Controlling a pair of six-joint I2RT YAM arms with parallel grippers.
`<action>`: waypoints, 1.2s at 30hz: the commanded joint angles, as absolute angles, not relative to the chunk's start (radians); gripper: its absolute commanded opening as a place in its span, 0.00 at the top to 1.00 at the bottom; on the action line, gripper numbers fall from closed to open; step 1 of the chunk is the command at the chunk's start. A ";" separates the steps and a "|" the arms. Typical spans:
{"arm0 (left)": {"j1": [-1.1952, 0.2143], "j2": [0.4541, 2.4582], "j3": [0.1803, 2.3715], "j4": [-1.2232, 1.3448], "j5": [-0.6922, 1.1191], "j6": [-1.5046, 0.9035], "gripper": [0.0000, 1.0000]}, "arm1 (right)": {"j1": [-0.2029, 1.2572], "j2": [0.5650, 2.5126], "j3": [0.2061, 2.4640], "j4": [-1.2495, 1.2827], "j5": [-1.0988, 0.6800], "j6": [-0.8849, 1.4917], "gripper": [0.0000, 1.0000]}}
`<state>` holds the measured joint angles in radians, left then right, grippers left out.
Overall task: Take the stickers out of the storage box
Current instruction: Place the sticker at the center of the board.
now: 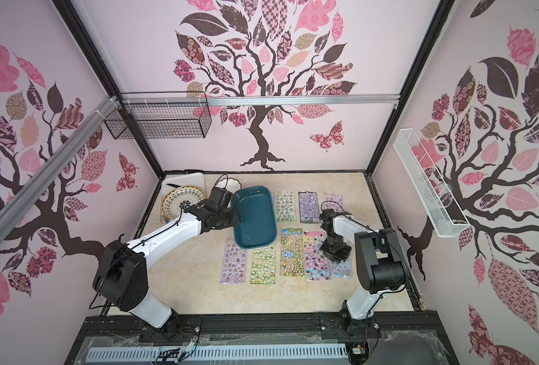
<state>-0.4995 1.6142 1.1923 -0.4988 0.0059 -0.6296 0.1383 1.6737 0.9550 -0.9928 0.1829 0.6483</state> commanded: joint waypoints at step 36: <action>-0.456 1.498 1.198 -0.475 -0.059 -0.624 1.00 | 0.254 1.226 1.047 -0.824 0.122 0.574 0.72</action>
